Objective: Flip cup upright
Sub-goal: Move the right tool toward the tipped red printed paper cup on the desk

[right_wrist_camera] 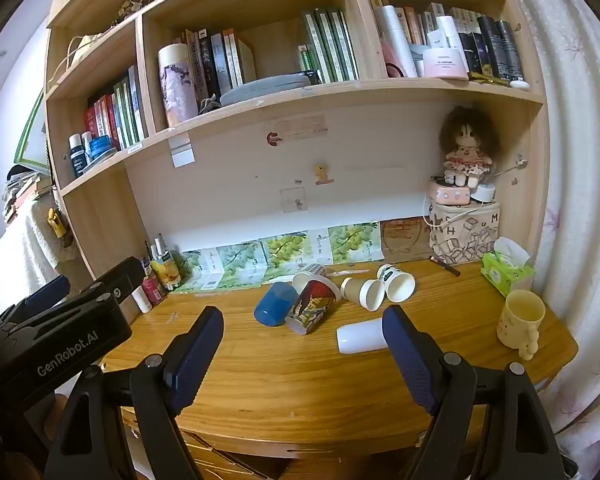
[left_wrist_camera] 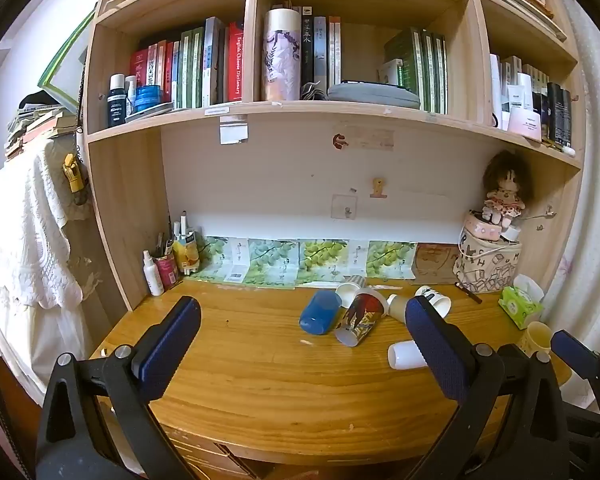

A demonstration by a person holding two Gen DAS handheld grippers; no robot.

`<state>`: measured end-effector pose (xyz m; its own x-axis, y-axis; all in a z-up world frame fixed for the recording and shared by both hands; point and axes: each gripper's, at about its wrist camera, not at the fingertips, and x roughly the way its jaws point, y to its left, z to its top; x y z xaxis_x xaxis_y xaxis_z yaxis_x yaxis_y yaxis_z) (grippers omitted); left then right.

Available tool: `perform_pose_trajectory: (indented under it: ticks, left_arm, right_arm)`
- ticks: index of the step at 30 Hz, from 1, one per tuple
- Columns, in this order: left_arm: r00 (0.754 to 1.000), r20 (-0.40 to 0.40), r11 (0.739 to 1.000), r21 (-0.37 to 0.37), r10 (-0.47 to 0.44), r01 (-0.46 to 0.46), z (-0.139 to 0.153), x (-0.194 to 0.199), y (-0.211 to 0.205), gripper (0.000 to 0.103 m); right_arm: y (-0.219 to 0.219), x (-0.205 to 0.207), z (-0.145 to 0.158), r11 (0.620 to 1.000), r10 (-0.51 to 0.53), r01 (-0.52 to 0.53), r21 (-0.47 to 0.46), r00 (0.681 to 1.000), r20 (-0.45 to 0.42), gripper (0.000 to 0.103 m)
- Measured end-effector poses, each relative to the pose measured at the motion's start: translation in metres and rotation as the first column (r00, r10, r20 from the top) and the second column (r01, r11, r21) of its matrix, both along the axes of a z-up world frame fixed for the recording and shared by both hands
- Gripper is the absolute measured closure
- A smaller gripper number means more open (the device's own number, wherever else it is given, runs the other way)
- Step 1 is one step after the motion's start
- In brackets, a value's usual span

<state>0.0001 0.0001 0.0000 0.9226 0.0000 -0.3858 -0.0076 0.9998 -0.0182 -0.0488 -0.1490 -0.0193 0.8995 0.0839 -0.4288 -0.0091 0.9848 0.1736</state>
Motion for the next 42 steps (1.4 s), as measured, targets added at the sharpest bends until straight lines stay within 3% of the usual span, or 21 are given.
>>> perform_pose_trajectory:
  ticks: [6, 12, 26, 37, 42]
  left_arm:
    - [0.999, 0.003, 0.999, -0.009, -0.041, 0.041, 0.001, -0.001, 0.0, 0.001]
    - [0.997, 0.032, 0.997, 0.029, -0.067, 0.066, -0.004, -0.008, -0.003, 0.001]
    - [0.993, 0.002, 0.993, 0.017, -0.114, 0.114, -0.004, 0.008, 0.013, 0.001]
    - [0.98, -0.095, 0.985, -0.024, -0.174, 0.172, -0.017, 0.039, 0.041, 0.001]
    - [0.966, -0.164, 0.979, -0.079, -0.2, 0.19, -0.028, 0.052, 0.049, 0.001]
  right_arm:
    - [0.002, 0.001, 0.001, 1.0, 0.002, -0.002, -0.006, 1.0, -0.004, 0.021]
    - [0.014, 0.005, -0.002, 1.0, 0.007, -0.007, -0.012, 1.0, -0.007, 0.021]
    - [0.024, 0.014, -0.006, 1.0, -0.014, 0.014, -0.003, 0.999, -0.047, 0.021]
    - [0.044, 0.039, -0.026, 0.998, -0.036, 0.045, 0.047, 0.984, -0.176, 0.021]
    - [0.045, 0.047, -0.039, 0.995, -0.042, 0.063, 0.078, 0.968, -0.248, 0.021]
